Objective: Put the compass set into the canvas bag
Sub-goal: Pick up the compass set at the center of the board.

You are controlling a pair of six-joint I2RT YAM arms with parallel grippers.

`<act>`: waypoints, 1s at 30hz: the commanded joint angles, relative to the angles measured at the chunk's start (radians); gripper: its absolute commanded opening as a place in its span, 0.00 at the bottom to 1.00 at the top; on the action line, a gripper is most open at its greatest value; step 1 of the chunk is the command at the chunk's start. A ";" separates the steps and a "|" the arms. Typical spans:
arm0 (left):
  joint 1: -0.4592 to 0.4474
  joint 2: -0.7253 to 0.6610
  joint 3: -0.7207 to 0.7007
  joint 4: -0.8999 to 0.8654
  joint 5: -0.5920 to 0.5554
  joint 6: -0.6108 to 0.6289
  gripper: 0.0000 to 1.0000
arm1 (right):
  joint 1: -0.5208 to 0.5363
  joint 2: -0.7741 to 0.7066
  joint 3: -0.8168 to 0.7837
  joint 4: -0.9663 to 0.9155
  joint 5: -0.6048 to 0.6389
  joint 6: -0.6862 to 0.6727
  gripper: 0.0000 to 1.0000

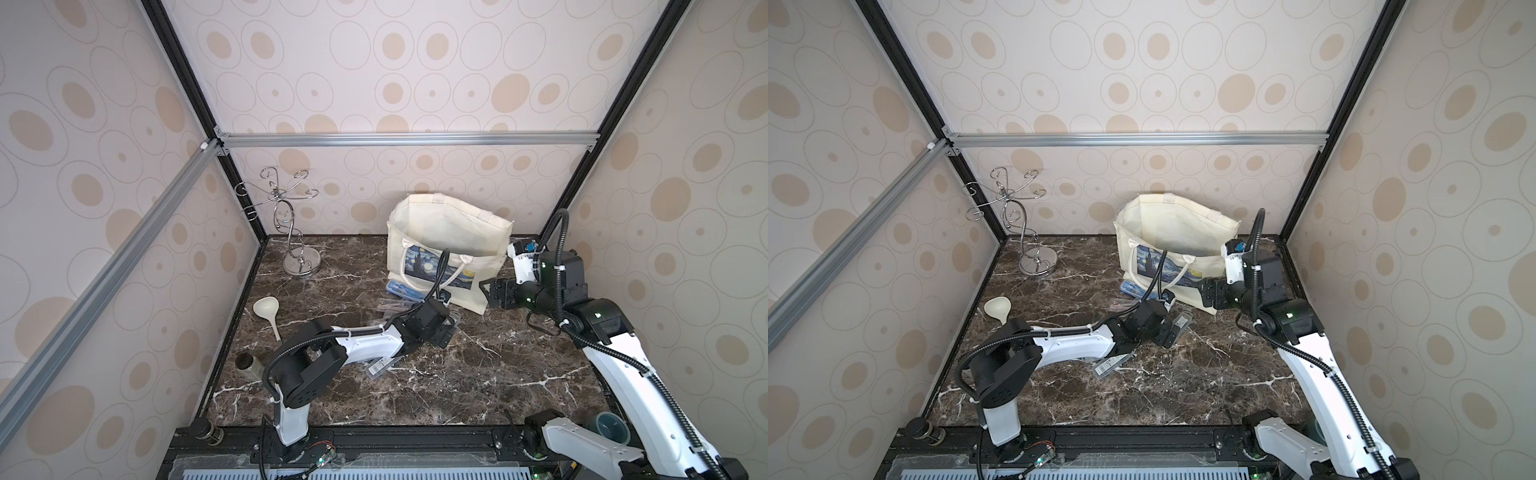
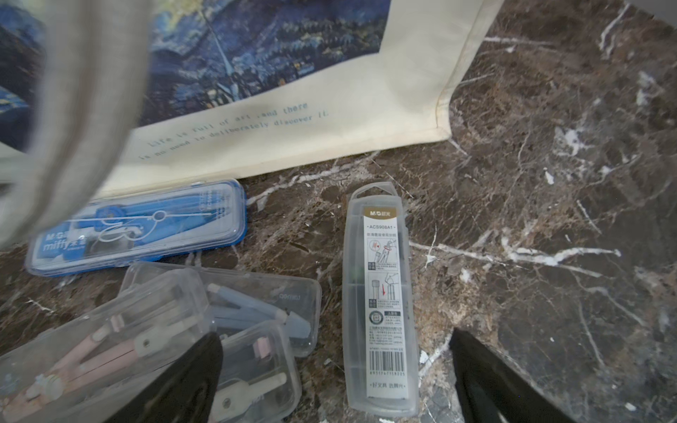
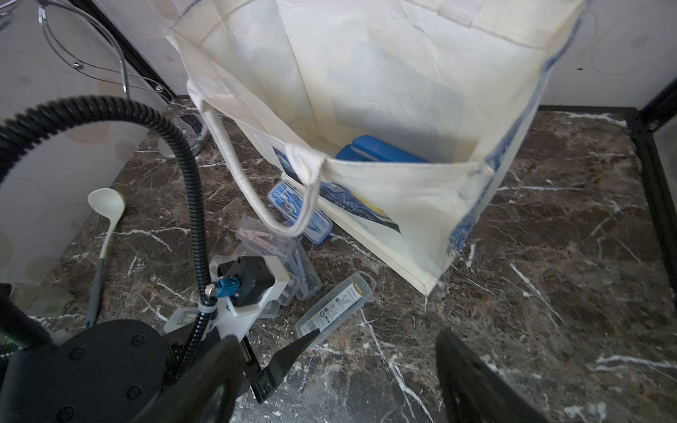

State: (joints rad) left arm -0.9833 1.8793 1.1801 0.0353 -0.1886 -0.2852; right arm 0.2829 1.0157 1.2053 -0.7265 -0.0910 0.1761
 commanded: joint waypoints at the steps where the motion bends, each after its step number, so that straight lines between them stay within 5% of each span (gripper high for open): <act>1: -0.014 0.039 0.075 -0.097 -0.002 0.033 0.94 | 0.002 -0.039 -0.044 -0.064 0.092 0.044 0.85; 21: -0.034 0.208 0.226 -0.235 0.080 0.016 0.76 | 0.001 -0.074 -0.125 -0.033 0.141 0.075 0.84; 30: -0.034 0.251 0.257 -0.272 0.104 -0.002 0.60 | 0.001 -0.078 -0.136 -0.025 0.142 0.079 0.84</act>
State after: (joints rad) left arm -1.0092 2.1044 1.4006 -0.1818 -0.0978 -0.2790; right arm 0.2832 0.9485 1.0824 -0.7620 0.0387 0.2455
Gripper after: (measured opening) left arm 0.612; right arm 0.841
